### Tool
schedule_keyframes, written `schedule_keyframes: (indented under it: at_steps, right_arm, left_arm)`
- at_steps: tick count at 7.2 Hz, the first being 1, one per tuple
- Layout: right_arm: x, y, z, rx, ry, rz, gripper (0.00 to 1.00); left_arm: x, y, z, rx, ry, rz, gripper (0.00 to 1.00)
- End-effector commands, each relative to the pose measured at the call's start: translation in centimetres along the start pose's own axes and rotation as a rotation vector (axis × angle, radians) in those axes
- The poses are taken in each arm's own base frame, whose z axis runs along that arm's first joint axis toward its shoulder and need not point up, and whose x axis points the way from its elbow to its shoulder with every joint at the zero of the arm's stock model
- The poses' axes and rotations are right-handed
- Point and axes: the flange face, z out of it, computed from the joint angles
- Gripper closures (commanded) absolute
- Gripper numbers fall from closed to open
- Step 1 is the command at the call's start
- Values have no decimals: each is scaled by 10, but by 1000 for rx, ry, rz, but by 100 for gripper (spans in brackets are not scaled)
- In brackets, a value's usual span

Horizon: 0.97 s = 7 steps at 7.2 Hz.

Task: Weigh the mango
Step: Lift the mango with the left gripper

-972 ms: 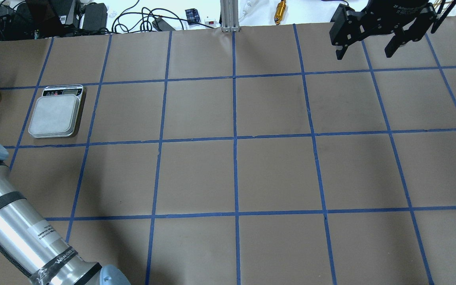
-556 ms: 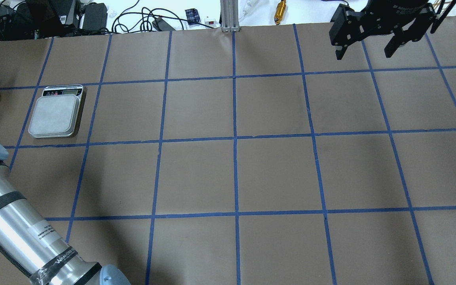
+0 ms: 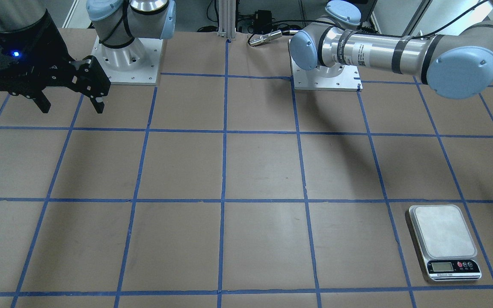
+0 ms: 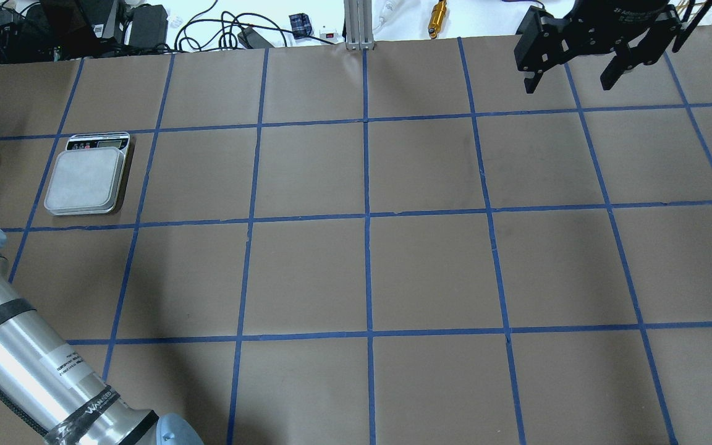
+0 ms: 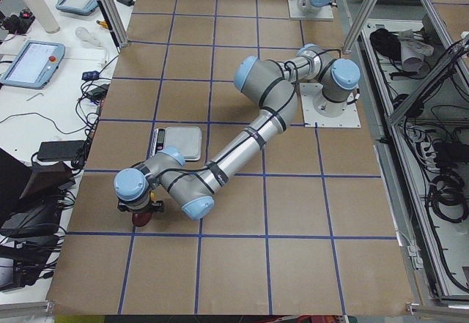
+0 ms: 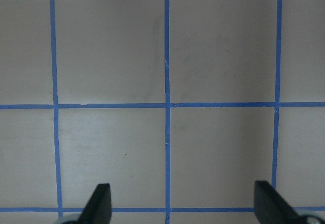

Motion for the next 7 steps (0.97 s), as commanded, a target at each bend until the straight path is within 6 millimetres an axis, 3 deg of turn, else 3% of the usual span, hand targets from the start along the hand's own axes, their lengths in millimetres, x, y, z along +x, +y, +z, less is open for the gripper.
schedule_keyframes:
  at_steps: [1,3,7]
  right_arm:
    - [0,0,-1,1,1,1,0]
    - [0,0,0,0,0,-1,0]
    - [0,1,-1,1,0,-1,0]
  left_arm:
    - [21,-44,-31,10,59,8,100]
    - [37,-97,-43,35,87,-5,100]
    - [71,-200,-26,-8,17,35,100]
